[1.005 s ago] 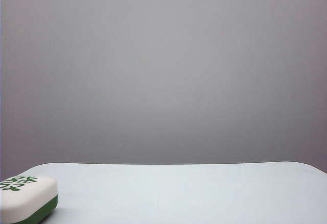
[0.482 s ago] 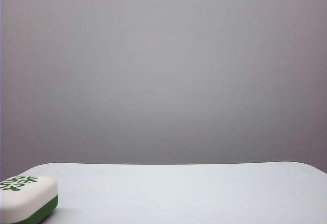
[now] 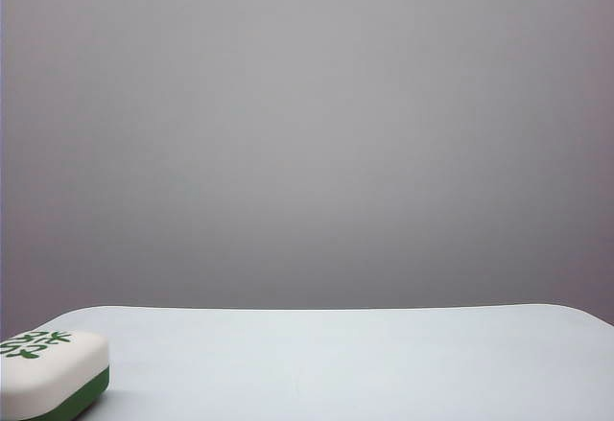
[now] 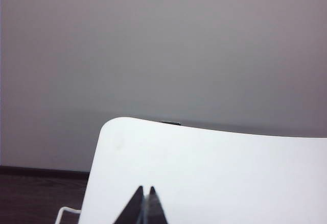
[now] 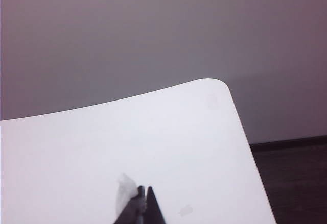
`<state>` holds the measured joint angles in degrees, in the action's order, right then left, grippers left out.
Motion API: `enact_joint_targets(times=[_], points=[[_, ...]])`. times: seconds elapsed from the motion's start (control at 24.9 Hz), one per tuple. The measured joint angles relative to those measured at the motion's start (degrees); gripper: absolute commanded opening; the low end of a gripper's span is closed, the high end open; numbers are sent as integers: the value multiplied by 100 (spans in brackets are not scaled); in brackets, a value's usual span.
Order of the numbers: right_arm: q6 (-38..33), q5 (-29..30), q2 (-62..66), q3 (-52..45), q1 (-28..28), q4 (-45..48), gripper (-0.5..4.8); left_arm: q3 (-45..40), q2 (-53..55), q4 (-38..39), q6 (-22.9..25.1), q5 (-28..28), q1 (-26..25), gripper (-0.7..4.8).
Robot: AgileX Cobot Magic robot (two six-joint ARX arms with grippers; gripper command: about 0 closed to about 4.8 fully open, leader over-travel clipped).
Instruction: Move the foam mahjong from the right side of the table to the left side of the table.
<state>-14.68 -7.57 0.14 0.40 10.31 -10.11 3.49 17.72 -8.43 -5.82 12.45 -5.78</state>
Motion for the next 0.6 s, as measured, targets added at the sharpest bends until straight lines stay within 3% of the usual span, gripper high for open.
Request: enact_joint_targets(times=[0.12, 0.28, 0.36, 0.6], points=[[-9, 0, 0, 0, 0, 2, -5, -109, -302, -149, 120, -11, 697, -5], [-24, -2, -2, 0, 0, 2, -5, -319, -573, -236, 232, -452, 1147, -5], [-26, 0, -2, 0, 0, 2, -5, -337, -581, 140, 286, -557, 1213, -5], [-24, 2, -2, 0, 0, 2, -4, -334, -584, 260, 376, -807, 1220, -4]])
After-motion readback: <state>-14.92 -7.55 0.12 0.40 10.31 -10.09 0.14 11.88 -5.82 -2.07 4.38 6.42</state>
